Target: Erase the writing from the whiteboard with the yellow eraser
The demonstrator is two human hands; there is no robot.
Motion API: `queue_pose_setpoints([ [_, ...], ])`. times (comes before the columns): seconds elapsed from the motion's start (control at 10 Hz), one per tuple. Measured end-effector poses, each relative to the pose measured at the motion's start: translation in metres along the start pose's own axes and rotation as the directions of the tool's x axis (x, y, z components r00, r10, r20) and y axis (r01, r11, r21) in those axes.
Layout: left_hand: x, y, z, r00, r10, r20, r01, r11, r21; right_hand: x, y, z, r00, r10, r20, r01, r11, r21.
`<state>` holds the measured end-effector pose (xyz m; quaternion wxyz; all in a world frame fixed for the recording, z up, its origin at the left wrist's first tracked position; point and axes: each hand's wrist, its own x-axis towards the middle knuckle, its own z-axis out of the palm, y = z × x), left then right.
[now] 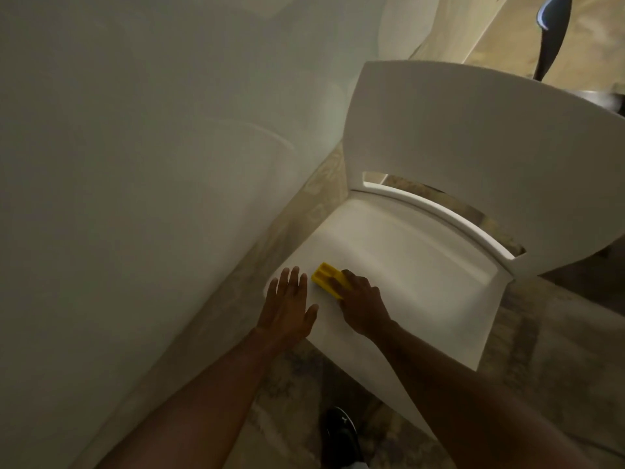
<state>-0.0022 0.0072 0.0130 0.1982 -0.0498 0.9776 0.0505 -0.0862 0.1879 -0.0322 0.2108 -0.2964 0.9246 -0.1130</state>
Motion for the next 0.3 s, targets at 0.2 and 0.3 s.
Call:
queue_pose_setpoints([
  [0.2,0.000,-0.009,-0.005,1.000,-0.025,-0.008,0.024,0.999,-0.020,0.002,-0.002,0.003,0.996,0.005,0.090,-0.004,1.000,-0.007],
  [0.3,-0.009,-0.015,-0.012,0.998,-0.063,-0.028,0.061,0.996,-0.062,0.002,-0.011,-0.006,0.997,0.001,0.076,-0.002,1.000,0.009],
])
